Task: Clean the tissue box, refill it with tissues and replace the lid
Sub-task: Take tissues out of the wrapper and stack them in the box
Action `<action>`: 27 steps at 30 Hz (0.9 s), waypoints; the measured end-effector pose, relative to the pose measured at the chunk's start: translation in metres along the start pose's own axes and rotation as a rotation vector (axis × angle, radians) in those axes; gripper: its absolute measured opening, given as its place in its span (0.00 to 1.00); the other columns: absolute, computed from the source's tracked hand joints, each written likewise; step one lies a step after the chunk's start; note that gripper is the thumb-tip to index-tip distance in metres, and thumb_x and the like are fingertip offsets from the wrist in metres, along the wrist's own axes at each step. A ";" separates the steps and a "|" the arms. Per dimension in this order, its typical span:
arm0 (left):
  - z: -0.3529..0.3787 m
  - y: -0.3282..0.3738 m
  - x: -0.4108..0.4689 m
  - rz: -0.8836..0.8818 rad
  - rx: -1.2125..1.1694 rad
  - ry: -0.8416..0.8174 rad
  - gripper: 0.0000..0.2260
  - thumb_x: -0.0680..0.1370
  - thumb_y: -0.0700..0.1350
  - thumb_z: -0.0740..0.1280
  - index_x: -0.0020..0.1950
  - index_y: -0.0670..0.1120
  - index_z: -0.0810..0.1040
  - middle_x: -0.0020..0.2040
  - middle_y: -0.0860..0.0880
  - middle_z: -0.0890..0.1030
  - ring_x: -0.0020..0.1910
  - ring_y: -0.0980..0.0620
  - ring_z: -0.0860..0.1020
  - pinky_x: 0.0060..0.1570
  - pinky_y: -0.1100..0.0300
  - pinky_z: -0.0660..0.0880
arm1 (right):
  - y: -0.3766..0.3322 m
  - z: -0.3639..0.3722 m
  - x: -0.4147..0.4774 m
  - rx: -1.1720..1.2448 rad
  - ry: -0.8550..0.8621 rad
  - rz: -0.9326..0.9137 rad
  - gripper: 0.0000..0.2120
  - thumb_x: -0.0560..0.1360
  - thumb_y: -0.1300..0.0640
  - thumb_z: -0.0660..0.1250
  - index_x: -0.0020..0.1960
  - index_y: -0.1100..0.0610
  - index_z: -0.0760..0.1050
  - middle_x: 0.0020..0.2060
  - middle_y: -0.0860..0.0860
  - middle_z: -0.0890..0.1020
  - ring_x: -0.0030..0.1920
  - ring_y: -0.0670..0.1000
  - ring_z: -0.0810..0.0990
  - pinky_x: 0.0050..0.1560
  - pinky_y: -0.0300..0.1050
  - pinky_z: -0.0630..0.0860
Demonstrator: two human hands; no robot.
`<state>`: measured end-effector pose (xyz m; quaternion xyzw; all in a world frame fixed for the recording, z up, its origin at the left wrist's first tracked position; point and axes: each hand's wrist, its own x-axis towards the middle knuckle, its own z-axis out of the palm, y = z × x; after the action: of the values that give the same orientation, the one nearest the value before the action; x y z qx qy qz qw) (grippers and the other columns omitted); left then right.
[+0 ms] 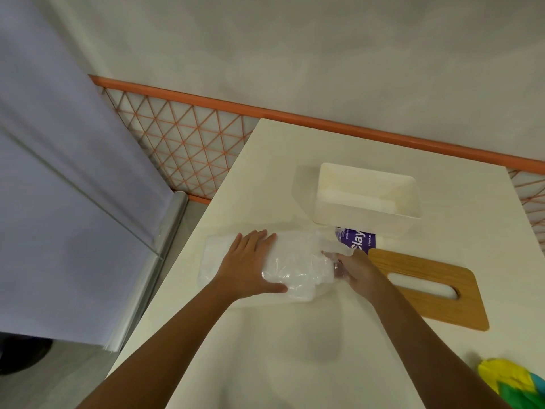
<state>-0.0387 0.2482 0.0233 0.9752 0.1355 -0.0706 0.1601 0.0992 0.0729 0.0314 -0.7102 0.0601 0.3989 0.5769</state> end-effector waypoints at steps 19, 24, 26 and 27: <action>-0.001 -0.004 0.001 -0.015 -0.024 0.012 0.54 0.55 0.77 0.51 0.76 0.52 0.51 0.76 0.52 0.55 0.76 0.53 0.52 0.74 0.56 0.42 | -0.008 -0.011 0.015 -0.010 -0.094 0.042 0.11 0.77 0.63 0.62 0.39 0.57 0.79 0.36 0.59 0.82 0.37 0.50 0.77 0.41 0.41 0.73; -0.002 -0.002 0.000 -0.027 -0.048 -0.004 0.54 0.54 0.77 0.52 0.76 0.52 0.50 0.76 0.53 0.54 0.76 0.53 0.51 0.74 0.57 0.42 | -0.003 -0.019 0.026 0.115 -0.034 0.117 0.15 0.78 0.65 0.59 0.63 0.64 0.73 0.41 0.55 0.78 0.42 0.53 0.77 0.45 0.43 0.73; -0.001 -0.002 0.000 -0.031 -0.045 -0.012 0.55 0.54 0.77 0.51 0.76 0.53 0.50 0.76 0.53 0.53 0.76 0.53 0.51 0.74 0.57 0.42 | 0.000 -0.017 0.021 0.024 -0.038 0.089 0.18 0.78 0.67 0.57 0.68 0.67 0.66 0.42 0.52 0.75 0.39 0.49 0.73 0.40 0.40 0.72; 0.000 -0.002 0.000 -0.033 -0.047 -0.017 0.55 0.54 0.77 0.51 0.76 0.53 0.50 0.77 0.53 0.53 0.76 0.53 0.50 0.74 0.57 0.42 | 0.001 -0.015 0.019 0.031 -0.032 0.100 0.19 0.78 0.67 0.57 0.69 0.66 0.64 0.46 0.51 0.74 0.40 0.47 0.73 0.39 0.37 0.73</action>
<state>-0.0391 0.2499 0.0228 0.9682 0.1518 -0.0783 0.1827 0.1185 0.0670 0.0192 -0.6908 0.0922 0.4375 0.5682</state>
